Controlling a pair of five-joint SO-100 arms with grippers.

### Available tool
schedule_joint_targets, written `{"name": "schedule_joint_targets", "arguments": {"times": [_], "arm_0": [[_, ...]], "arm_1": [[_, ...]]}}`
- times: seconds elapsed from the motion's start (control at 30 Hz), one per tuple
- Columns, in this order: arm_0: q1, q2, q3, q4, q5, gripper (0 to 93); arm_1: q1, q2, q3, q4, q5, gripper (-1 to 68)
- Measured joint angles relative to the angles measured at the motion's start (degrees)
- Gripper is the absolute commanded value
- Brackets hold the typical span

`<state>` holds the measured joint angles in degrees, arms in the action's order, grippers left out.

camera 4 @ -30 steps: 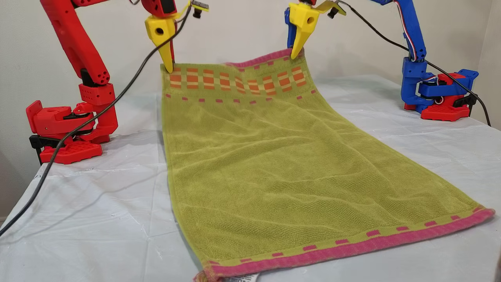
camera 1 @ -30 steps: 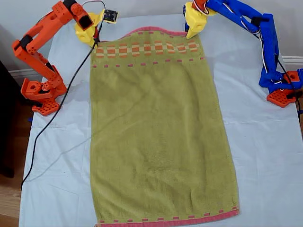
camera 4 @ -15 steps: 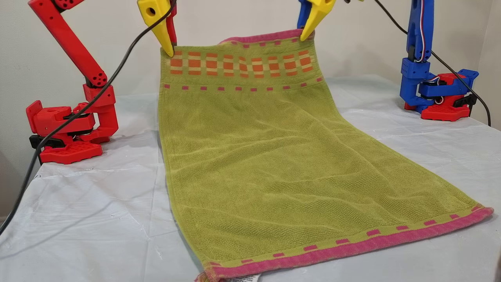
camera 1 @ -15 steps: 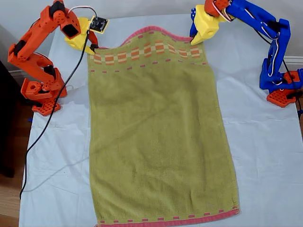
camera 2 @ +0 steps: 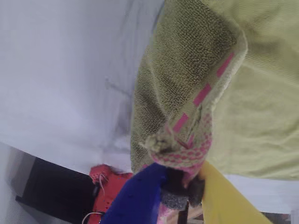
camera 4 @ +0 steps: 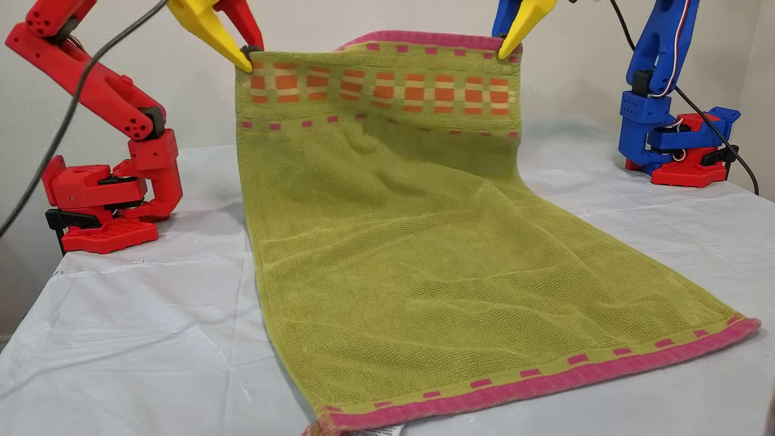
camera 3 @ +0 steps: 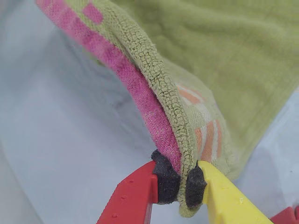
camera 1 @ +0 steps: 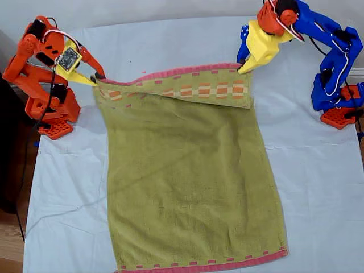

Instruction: Fold the towel.

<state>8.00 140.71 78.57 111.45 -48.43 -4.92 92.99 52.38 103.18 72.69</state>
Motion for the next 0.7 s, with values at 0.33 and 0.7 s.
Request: {"name": "schedule_joint_targets", "arguments": {"times": [0.33,0.7], "arm_0": [[12.7,-4.2,0.3,-6.2,-4.4,0.1],[23.6,-3.4,8.4,-12.1,-11.2,0.1]], "arm_1": [[-10.6,-3.0,-5.1,0.0,8.6,0.1],[-18.7,-15.1,-15.2,0.0,14.9,0.1]]}}
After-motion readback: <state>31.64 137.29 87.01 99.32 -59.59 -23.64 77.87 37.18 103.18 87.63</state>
